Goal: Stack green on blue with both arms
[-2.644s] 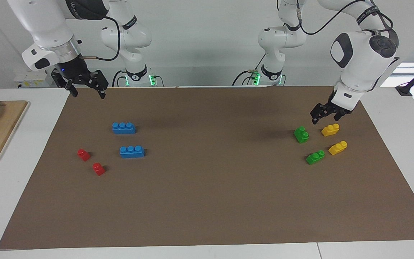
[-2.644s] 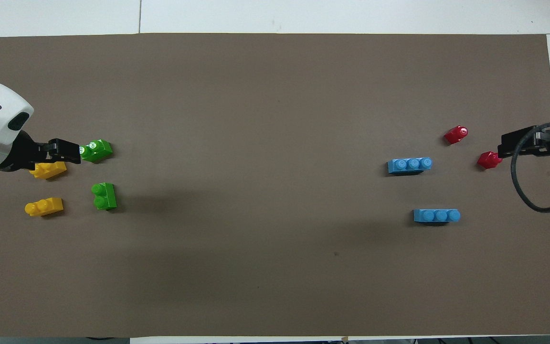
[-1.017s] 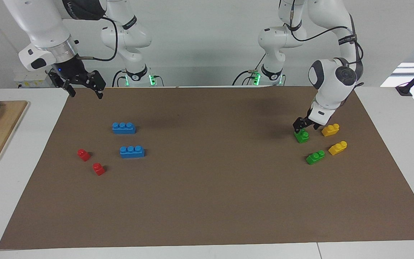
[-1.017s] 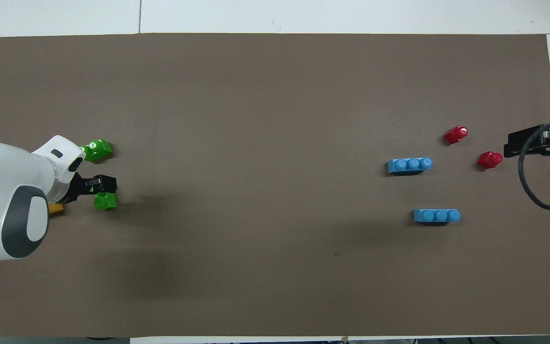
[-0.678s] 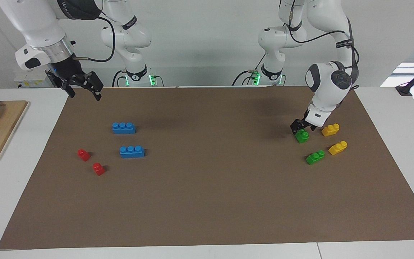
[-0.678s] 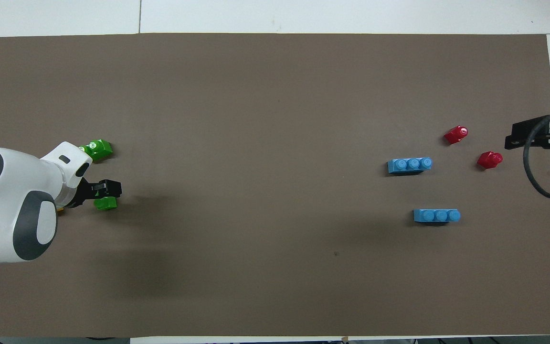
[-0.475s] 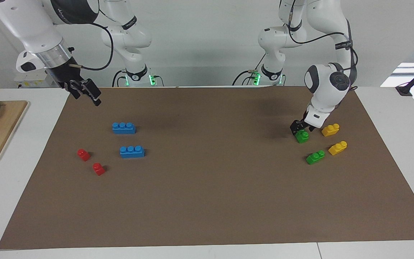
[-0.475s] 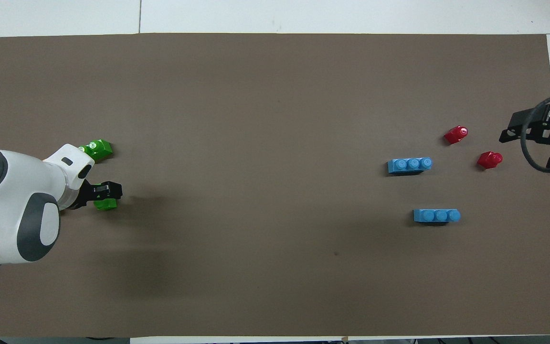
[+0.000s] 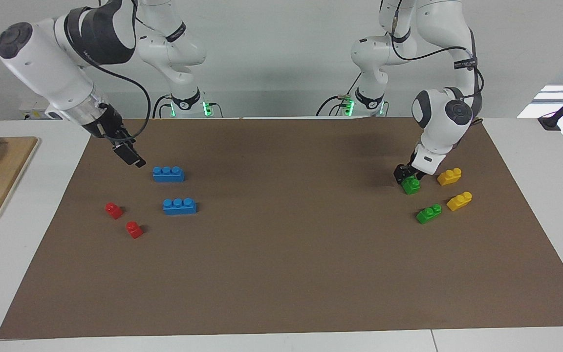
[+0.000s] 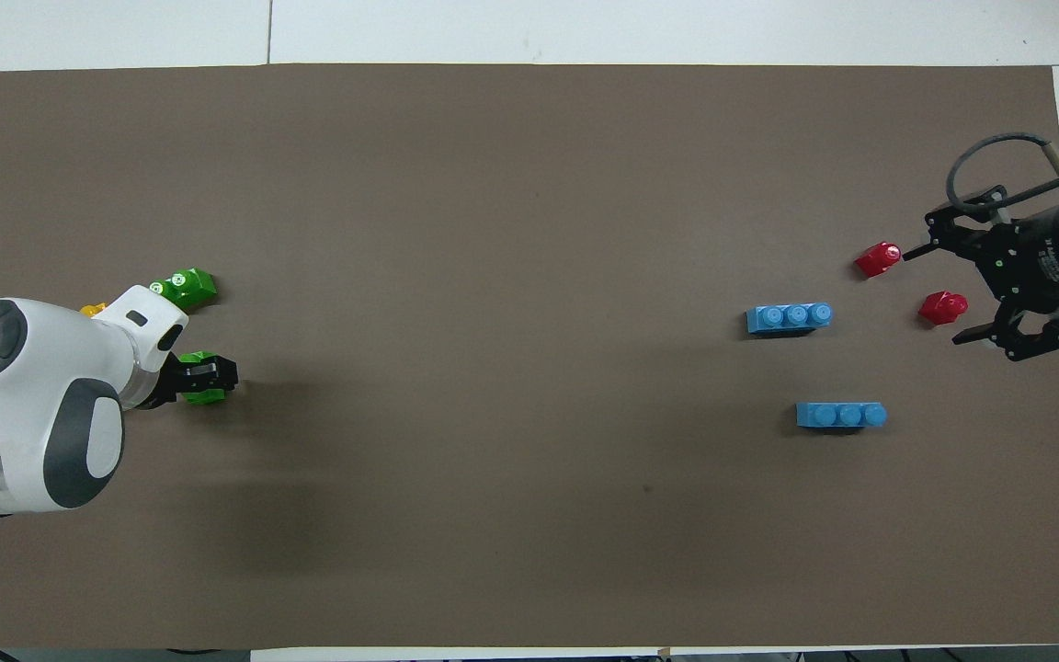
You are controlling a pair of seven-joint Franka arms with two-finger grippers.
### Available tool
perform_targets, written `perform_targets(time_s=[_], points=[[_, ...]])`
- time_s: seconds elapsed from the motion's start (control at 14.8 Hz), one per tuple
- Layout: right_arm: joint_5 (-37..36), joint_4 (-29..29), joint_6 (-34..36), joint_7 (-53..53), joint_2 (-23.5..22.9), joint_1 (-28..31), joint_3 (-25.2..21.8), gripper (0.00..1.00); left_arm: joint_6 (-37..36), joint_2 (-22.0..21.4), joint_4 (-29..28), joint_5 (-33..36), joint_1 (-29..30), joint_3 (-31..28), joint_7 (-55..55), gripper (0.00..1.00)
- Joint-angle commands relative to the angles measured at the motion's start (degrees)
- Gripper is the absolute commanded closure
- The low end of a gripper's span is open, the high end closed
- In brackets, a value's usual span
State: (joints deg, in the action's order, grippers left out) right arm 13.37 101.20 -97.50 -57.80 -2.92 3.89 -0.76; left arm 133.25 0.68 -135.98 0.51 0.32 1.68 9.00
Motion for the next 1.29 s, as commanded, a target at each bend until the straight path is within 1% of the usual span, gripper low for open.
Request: perform_targets(time_s=[0.0, 0.07, 0.14, 0.2, 0.27, 0.34, 0.47, 0.61, 0.68, 0.75, 0.81, 1.02, 1.22], points=[[3.1, 4.6, -6.3, -7.7, -1.6, 1.1, 0.3, 0.02, 1.8, -0.3, -1.2, 0.5, -0.5, -0.2, 1.6, 0.61], [4.4, 6.4, -9.1, -10.4, -1.6, 1.0, 0.3, 0.02, 1.6, -0.2, -0.8, 0.5, -0.4, -0.2, 1.7, 0.8], [5.0, 7.9, -11.0, -11.0, -1.8, 1.0, 0.3, 0.02, 1.1, -0.2, -0.5, 0.5, -0.4, -0.2, 2.4, 0.89], [5.4, 8.8, -12.7, -11.3, -2.3, 0.9, 0.4, 0.02, 0.8, 0.1, -0.2, 0.5, -0.5, -0.2, 3.5, 0.9], [6.5, 9.0, -13.8, -11.7, -3.0, 0.6, 0.3, 0.02, 0.6, 0.2, 0.5, 0.5, -0.5, -0.2, 4.4, 0.97], [7.2, 9.0, -14.3, -12.6, -3.8, 0.6, 0.3, 0.03, -0.1, 0.5, 1.3, 0.5, -0.6, -0.2, 4.7, 1.0], [7.2, 10.7, -17.6, -12.4, -4.5, 0.4, 0.4, 0.03, -4.5, 0.0, 4.0, 0.5, -0.6, -0.2, 6.6, 1.0], [7.2, 11.6, -20.7, -11.9, -5.7, 0.4, 0.4, 0.02, -11.3, -1.0, 8.9, 0.4, -0.8, 0.0, 11.0, 1.0], [7.3, 11.6, -21.1, -11.2, -6.3, 0.4, 0.4, 0.02, -14.1, -1.0, 11.1, 0.3, -0.8, 0.2, 13.9, 1.0], [7.6, 11.6, -21.5, -11.0, -6.7, 0.4, 0.4, 0.02, -15.5, -0.9, 12.5, 0.3, -1.7, 0.3, 17.9, 1.0], [8.2, 12.1, -22.5, -11.0, -6.8, 0.3, 0.4, 0.02, -15.6, -1.0, 12.8, 0.3, -2.2, 0.3, 21.5, 1.0], [9.0, 14.9, -26.1, -11.0, -6.7, 0.2, 0.8, 0.03, -15.6, -1.1, 12.8, 0.3, -4.4, 0.3, 26.7, 1.0], [9.1, 17.3, -28.5, -10.8, -6.7, -0.5, 0.8, 0.03, -15.9, -1.2, 12.9, 0.1, -6.3, 0.4, 37.3, 1.0]])
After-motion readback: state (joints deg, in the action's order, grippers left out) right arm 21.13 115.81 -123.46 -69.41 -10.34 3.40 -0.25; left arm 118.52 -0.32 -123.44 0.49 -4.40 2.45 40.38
